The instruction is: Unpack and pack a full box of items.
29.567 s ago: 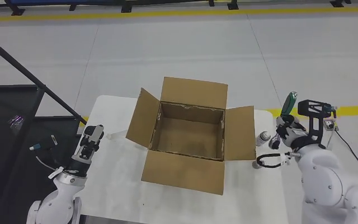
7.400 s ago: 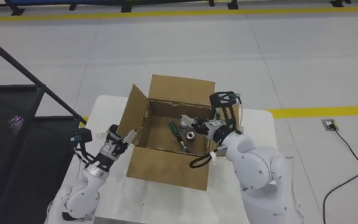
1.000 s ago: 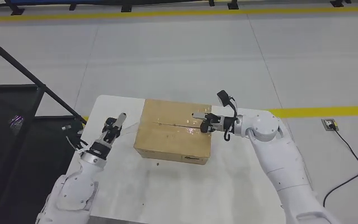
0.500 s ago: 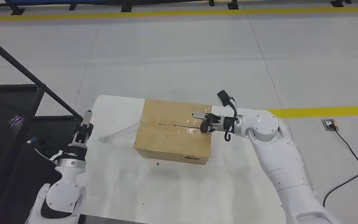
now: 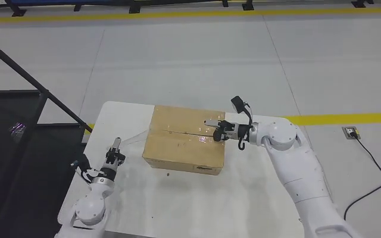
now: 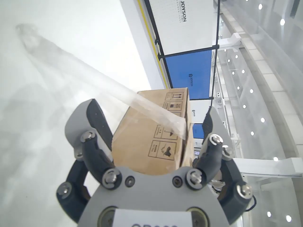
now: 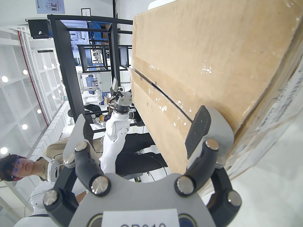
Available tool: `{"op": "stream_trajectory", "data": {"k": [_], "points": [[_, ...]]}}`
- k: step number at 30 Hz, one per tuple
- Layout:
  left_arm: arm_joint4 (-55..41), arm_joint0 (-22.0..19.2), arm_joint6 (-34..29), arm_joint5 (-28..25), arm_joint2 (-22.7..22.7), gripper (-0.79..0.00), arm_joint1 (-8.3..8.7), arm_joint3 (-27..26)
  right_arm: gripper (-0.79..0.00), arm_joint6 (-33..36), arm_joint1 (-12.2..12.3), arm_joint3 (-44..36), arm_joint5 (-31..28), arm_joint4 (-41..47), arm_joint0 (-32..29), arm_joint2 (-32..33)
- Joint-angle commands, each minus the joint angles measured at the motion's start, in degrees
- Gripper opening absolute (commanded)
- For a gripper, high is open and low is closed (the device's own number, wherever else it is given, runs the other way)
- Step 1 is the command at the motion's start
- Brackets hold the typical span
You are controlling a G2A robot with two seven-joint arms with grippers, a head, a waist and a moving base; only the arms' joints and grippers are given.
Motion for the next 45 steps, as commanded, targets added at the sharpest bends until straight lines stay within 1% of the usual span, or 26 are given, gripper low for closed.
{"op": "stream_trajectory", "data": {"k": [1,6,13,17,20,22,25,31,38,41,45], "points": [[-1.2,-2.5,0.0,-1.3,1.9,0.000,-0.52,3.6,0.000,0.0,0.0,0.0,0.0,0.0,0.0,0.0],[-5.3,-8.6,-0.6,-2.2,5.5,0.000,-1.94,10.6,0.000,0.0,0.0,0.0,0.0,0.0,0.0,0.0],[-9.6,-16.5,-2.5,-1.4,8.9,0.000,-3.69,19.8,0.000,0.0,0.0,0.0,0.0,0.0,0.0,0.0],[-11.2,-19.2,-2.1,-3.9,9.8,0.000,-4.54,23.4,0.000,0.0,0.0,0.0,0.0,0.0,0.0,0.0],[-13.0,-19.7,-1.1,-6.6,9.1,0.000,-4.85,24.1,0.000,0.0,0.0,0.0,0.0,0.0,0.0,0.0],[-14.0,-19.3,-0.5,-8.3,7.9,0.000,-4.82,23.3,0.000,0.0,0.0,0.0,0.0,0.0,0.0,0.0],[-13.3,-18.5,0.8,-10.2,5.8,0.000,-4.47,20.8,0.000,0.0,0.0,0.0,0.0,0.0,0.0,0.0],[-6.1,-15.1,4.7,-12.1,2.5,0.000,-3.58,11.4,0.000,0.0,0.0,0.0,0.0,0.0,0.0,0.0],[2.3,-11.1,6.6,-11.6,0.7,0.000,-3.05,0.8,0.000,0.0,0.0,0.0,0.0,0.0,0.0,0.0],[4.1,-10.1,5.4,-10.9,0.5,0.000,-2.95,-2.4,0.000,0.0,0.0,0.0,0.0,0.0,0.0,0.0],[6.4,-9.4,4.3,-10.1,0.8,0.000,-2.96,-5.3,0.000,0.0,0.0,0.0,0.0,0.0,0.0,0.0]]}}
